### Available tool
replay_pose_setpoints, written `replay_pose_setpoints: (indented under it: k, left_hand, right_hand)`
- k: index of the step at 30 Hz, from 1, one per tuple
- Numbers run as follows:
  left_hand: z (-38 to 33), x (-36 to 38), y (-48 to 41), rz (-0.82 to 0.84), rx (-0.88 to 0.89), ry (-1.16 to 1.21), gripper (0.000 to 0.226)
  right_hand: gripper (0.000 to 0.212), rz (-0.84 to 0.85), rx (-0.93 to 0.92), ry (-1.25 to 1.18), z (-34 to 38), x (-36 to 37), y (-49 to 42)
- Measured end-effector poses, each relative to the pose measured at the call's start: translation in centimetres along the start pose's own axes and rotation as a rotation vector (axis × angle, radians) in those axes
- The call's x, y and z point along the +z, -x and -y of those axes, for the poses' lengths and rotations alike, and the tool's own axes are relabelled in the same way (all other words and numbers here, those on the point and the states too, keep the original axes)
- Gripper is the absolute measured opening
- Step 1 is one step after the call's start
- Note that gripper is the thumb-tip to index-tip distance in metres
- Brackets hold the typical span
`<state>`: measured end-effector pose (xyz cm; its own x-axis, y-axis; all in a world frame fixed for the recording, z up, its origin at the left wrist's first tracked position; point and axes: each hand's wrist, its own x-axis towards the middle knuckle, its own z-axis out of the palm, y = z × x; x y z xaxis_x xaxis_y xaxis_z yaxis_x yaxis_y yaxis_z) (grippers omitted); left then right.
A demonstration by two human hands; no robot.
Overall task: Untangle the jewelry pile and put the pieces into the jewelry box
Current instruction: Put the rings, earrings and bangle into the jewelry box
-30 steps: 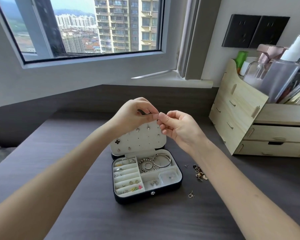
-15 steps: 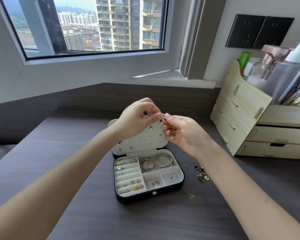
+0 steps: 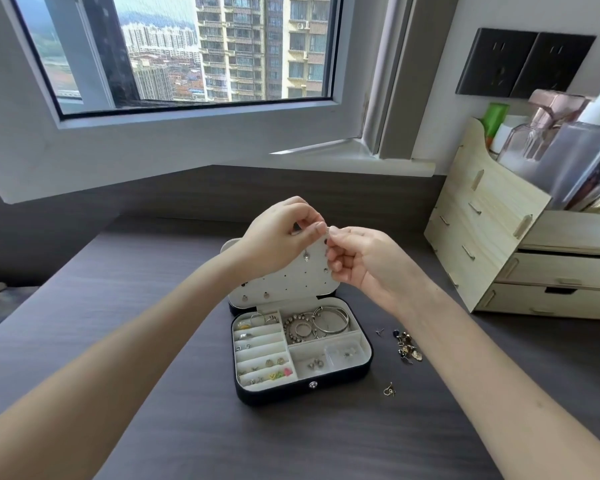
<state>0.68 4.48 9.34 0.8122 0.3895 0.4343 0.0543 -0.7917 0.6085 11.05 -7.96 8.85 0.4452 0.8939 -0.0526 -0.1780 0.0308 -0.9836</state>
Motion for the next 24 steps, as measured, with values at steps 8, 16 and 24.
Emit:
replay_pose_setpoints:
  k: [8,16,24]
  left_hand:
    - [0.04,0.18,-0.08,-0.02,-0.008,-0.016,0.012]
    - [-0.04,0.11,-0.1,-0.02,-0.025,-0.009,0.011]
    - [-0.11,0.05,-0.04,-0.024,-0.027,-0.013,0.01]
  right_hand:
    - [0.037,0.005,0.104,0.017,0.43,0.38,-0.29]
    - [0.038,-0.007,0.126,-0.003,0.28,0.53,-0.09]
    - [0.027,-0.008,0.069,-0.031,0.53,0.78,-0.02]
